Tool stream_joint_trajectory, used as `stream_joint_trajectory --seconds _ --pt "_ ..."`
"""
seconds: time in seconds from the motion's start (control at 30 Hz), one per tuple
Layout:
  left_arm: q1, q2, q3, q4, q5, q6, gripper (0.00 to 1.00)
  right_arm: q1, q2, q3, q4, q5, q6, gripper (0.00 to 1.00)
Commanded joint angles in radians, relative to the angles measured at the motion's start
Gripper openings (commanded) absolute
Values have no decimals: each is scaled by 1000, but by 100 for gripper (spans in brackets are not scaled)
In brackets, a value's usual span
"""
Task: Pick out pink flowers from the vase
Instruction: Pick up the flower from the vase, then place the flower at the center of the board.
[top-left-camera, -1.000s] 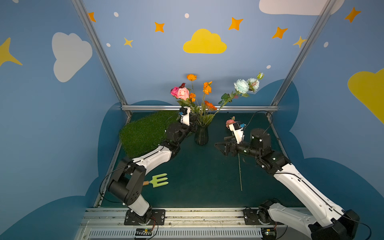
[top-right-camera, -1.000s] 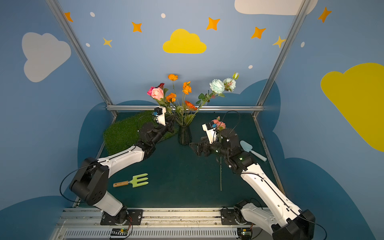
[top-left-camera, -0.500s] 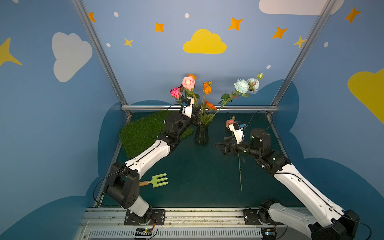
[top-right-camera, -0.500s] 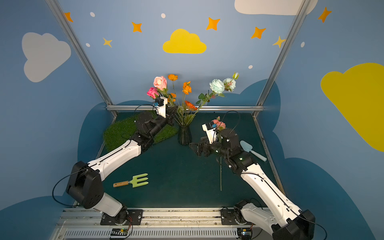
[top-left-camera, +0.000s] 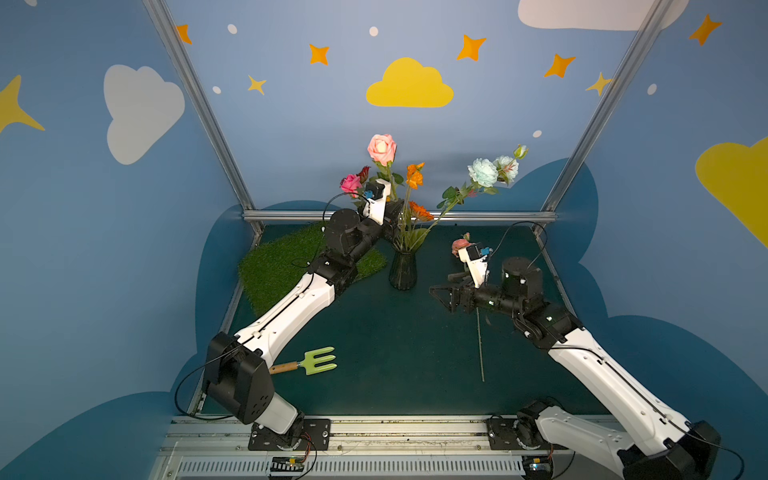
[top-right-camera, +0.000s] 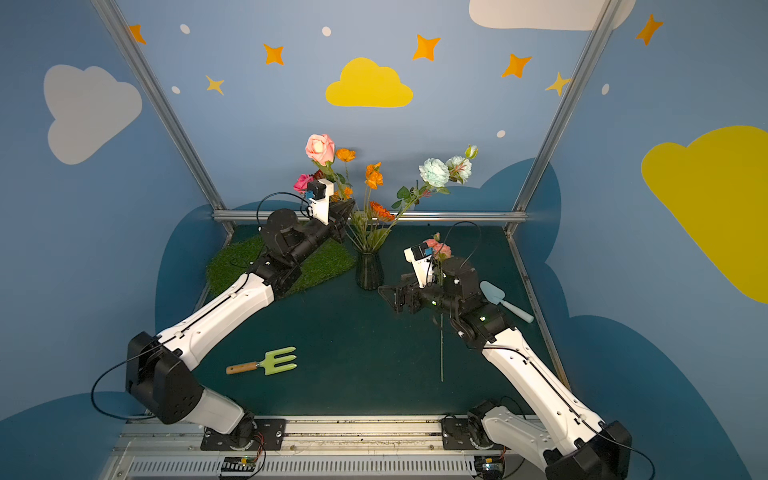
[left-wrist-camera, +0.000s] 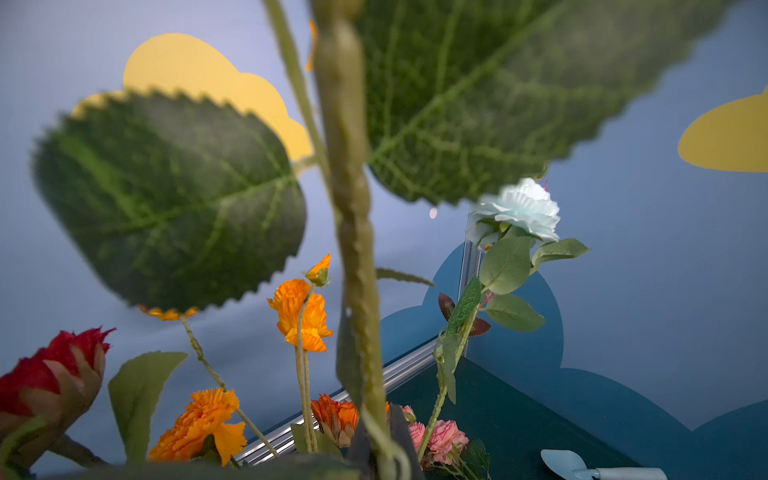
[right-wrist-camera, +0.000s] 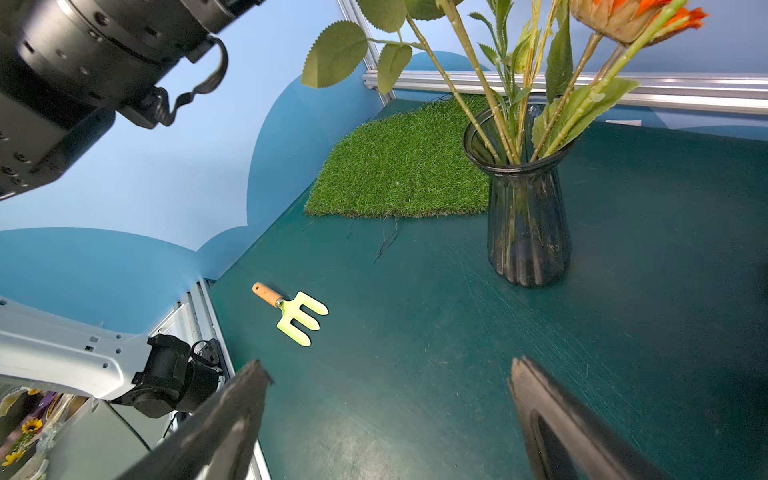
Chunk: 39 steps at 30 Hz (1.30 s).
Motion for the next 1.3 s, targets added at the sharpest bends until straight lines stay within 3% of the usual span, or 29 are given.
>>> stream_joint_trajectory --seconds 0.0,0.47,0.83,1.07,1.27 --pt "-3 -68 40 -44 3 -1 2 8 -10 47 -8 -28 -26 93" --pt "-2 -234 91 -201 7 -43 2 30 22 210 -37 -36 -114 93" --pt "-3 -339 198 -492 22 -109 2 70 40 305 -51 -28 -156 93" --pt "-2 -408 169 -553 41 -138 2 97 60 340 -60 -23 -172 93" --pt "-2 -440 64 -553 81 -178 2 134 67 340 -53 -24 -199 93"
